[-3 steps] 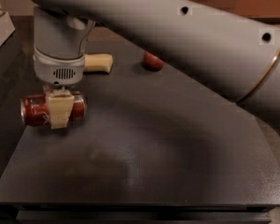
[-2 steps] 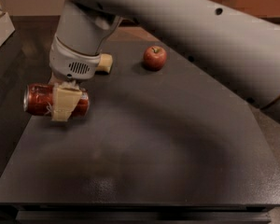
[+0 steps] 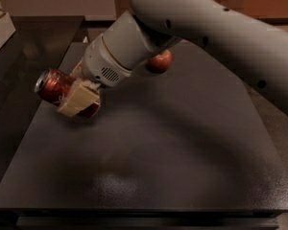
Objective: Place coke can upright
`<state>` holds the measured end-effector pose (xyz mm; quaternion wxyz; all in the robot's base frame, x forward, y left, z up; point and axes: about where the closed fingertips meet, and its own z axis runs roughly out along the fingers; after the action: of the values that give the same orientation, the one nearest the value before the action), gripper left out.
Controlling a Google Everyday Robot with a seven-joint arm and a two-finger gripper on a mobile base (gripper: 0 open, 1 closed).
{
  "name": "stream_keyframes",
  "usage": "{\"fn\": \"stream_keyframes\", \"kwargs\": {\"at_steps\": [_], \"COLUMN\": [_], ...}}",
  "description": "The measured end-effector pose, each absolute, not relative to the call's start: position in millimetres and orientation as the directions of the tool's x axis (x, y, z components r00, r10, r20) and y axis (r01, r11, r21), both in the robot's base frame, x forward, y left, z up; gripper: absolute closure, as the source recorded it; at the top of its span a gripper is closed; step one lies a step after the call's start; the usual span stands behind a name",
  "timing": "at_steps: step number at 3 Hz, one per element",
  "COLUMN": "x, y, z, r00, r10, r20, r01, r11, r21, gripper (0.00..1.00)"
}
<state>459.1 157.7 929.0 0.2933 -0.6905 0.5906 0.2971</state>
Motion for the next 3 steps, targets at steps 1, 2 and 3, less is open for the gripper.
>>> {"fn": "stream_keyframes", "kwargs": {"at_steps": [1, 2, 3], "x": [464.2, 467.6, 468.9], "y": [149.7, 139.1, 127.7], "z": [936.5, 935.9, 929.1], "r00": [0.064, 0.02, 0.0], "r10": [-0.519, -0.398, -0.296], "r20": [-0.852, -0.917, -0.955], "r01": [-0.998, -1.0, -1.0], "r11": [-0.049, 0.0, 0.023], "r21": [-0.045, -0.022, -0.007], "gripper": [1.0, 1.0, 1.0]}}
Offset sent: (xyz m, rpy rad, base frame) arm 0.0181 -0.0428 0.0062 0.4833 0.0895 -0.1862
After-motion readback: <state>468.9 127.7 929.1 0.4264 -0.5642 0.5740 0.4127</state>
